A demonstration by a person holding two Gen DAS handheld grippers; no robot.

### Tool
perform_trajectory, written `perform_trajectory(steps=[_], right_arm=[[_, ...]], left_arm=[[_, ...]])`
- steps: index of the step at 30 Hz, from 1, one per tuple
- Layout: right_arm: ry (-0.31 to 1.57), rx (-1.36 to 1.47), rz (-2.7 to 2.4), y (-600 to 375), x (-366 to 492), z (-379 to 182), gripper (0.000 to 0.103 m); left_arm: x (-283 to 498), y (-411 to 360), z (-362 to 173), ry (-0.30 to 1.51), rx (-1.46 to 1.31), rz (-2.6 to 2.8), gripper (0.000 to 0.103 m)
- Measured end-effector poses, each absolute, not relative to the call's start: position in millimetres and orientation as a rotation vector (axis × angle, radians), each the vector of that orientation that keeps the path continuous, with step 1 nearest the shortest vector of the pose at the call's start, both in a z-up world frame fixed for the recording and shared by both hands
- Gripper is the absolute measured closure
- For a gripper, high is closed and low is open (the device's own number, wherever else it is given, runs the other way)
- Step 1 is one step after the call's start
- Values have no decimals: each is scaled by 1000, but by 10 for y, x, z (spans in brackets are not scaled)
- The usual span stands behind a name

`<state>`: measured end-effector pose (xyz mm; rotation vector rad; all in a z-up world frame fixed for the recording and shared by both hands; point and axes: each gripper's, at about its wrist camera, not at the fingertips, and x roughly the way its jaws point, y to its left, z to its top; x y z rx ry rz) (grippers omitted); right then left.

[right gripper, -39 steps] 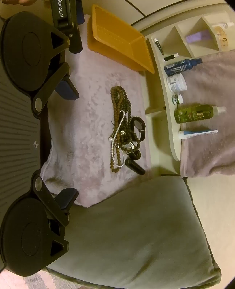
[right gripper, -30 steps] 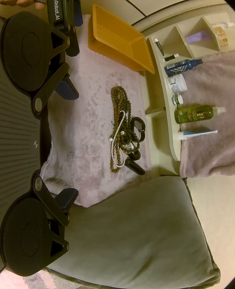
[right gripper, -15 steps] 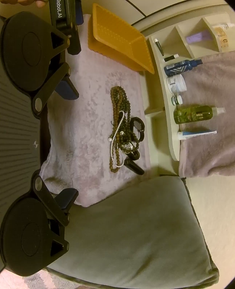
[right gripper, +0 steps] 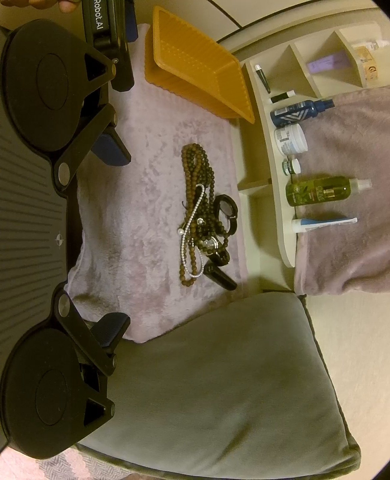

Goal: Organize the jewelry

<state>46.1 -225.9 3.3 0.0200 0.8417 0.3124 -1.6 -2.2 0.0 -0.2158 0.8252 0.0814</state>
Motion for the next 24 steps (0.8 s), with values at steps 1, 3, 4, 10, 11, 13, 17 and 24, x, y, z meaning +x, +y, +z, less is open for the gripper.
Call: perform_trajectory(steps=[1, 3, 4, 10, 11, 13, 17, 24], right_arm=[[841, 19, 313, -2259, 461, 32, 0], [841, 18, 314, -2259, 461, 33, 0], [840, 19, 313, -2261, 459, 28, 0], [839, 20, 314, -2272, 464, 40, 0], [838, 21, 315, -2276, 466, 47, 0], [838, 20, 315, -2277, 466, 47, 0], [837, 20, 315, -2283, 470, 53, 0], [836, 20, 315, -2282, 462, 45, 0]], left_arm=[[-19, -20, 2, 825, -216, 81, 1], [-18, -19, 1, 824, -216, 80, 1], [-19, -18, 1, 825, -216, 80, 1], [-21, -19, 1, 823, -218, 81, 1], [-20, -19, 0, 823, -217, 81, 1], [-20, -17, 1, 823, -218, 80, 1], [-19, -14, 2, 824, -219, 81, 1], [-21, -14, 1, 824, -218, 80, 1]])
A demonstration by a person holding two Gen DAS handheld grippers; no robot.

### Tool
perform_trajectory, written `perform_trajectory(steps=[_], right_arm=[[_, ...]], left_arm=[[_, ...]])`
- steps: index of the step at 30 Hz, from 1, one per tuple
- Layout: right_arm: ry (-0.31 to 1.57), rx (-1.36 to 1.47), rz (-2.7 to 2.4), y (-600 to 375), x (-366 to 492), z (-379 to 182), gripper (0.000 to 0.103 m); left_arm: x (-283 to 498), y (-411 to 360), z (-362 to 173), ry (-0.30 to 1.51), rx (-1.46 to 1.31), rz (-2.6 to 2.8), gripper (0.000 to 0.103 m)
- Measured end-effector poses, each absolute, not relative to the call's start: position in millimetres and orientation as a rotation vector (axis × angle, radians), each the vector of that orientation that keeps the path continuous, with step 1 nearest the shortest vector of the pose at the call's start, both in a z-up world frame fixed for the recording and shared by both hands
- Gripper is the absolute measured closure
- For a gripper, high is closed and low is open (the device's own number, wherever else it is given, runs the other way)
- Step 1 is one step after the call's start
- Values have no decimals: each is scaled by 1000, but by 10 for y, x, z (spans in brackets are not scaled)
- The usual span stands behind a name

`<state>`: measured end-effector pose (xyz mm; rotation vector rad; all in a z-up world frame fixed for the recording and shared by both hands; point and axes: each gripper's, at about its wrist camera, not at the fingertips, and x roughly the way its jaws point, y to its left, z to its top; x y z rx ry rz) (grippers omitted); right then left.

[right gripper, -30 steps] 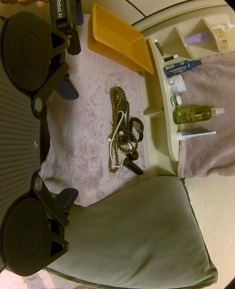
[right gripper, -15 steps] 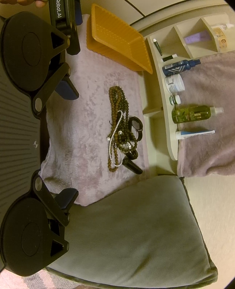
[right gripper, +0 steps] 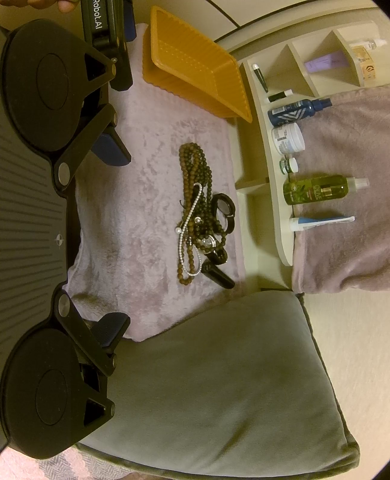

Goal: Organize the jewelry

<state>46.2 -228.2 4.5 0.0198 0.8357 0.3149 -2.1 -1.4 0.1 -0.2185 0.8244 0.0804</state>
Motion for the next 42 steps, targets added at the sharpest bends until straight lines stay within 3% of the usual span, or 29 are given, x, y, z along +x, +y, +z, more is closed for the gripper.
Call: perform_trajectory(steps=[34, 42], right_arm=[[826, 24, 313, -2301, 483, 78, 0], [794, 50, 321, -2266, 544, 39, 0]], left_arm=[[-21, -9, 8, 822, -224, 79, 1], [-46, 343, 131, 777, -314, 123, 5]])
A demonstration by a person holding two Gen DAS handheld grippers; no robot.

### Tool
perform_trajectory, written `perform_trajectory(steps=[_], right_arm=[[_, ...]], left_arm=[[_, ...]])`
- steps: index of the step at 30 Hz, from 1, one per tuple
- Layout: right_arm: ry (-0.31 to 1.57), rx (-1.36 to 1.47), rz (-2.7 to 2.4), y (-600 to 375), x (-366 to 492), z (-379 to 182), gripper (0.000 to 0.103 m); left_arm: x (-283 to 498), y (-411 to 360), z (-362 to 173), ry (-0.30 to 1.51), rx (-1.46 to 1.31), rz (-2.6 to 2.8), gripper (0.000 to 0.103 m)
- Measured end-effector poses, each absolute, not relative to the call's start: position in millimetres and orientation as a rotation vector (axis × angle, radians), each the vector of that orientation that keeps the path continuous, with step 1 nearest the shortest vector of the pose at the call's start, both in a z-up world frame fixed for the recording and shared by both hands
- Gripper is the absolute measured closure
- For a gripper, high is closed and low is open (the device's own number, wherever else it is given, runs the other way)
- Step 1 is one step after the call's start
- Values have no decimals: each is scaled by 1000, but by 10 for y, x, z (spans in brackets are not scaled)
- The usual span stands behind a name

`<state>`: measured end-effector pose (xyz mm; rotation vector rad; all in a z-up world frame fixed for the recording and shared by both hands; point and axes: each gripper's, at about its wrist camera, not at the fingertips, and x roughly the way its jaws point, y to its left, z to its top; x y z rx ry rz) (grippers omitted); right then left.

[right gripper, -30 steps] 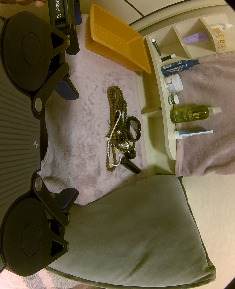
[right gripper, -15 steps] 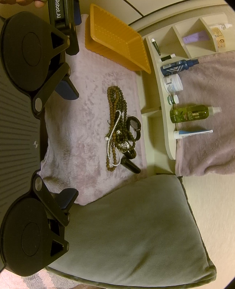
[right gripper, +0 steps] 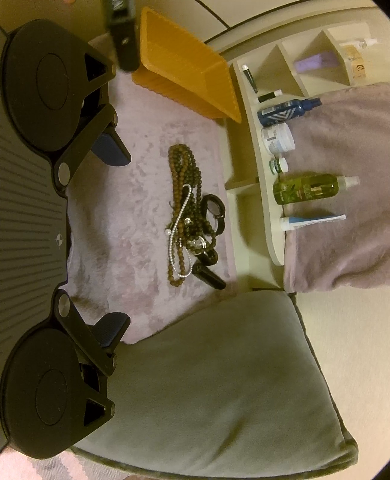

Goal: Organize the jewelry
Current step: 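Grasp the orange tray rim with the left gripper and tilt it up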

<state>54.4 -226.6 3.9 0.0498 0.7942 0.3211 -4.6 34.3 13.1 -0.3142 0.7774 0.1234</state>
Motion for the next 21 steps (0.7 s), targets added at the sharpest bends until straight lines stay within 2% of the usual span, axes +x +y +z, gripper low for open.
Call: perform_trajectory(steps=[11, 17, 21], right_arm=[[774, 76, 378, -1990, 807, -85, 0], [768, 88, 393, -1788, 1017, -120, 0], [773, 85, 409, -1656, 1115, -148, 1]], left_arm=[[-54, 1686, 276, 720, -361, 258, 6], [27, 2406, 156, 762, -355, 301, 15], [151, 2726, -40, 828, -394, 247, 28]])
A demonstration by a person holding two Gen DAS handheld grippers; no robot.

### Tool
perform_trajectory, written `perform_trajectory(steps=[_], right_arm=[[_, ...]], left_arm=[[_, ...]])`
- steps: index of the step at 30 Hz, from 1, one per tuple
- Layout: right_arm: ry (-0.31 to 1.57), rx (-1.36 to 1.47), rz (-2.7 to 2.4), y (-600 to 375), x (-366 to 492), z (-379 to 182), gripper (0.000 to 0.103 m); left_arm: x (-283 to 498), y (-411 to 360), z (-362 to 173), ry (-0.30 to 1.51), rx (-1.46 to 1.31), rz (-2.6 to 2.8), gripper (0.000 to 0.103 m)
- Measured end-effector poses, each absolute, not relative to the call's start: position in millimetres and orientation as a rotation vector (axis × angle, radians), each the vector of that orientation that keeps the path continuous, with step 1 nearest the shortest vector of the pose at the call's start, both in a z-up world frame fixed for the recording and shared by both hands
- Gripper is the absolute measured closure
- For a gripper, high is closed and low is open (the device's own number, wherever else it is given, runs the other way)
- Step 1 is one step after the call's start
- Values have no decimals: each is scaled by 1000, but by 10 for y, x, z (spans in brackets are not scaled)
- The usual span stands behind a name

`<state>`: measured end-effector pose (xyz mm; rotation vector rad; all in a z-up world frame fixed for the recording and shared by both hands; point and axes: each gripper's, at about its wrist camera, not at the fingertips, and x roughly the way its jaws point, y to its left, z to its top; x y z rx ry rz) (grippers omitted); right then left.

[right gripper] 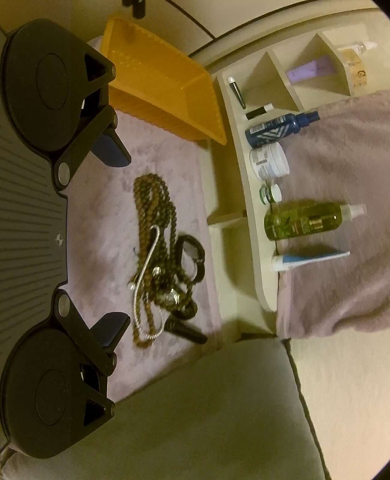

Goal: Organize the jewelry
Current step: 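Grasp the orange tray rim with the left gripper and tilt it up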

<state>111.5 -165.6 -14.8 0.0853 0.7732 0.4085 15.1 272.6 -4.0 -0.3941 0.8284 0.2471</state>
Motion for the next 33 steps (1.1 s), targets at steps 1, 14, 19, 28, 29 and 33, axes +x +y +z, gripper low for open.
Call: perform_trajectory(steps=[1, 14, 19, 28, 29, 33], right_arm=[[774, 81, 410, -1620, 1139, -164, 1], [812, 51, 396, -1398, 1377, -374, 1], [823, 61, 383, -1396, 1433, -386, 1], [826, 81, 381, -1455, 1456, -429, 1], [828, 85, 381, -1465, 1457, -438, 1], [826, 103, 382, -1523, 1463, -467, 1]], left_arm=[[174, 2772, -83, 839, -402, 236, 34], [527, 3037, -398, 959, -406, 97, 73], [587, 3020, -471, 1004, -386, 80, 78], [604, 2928, -496, 1045, -336, 88, 91], [604, 2909, -479, 1048, -326, 91, 91], [591, 2808, -340, 1035, -283, 108, 92]])
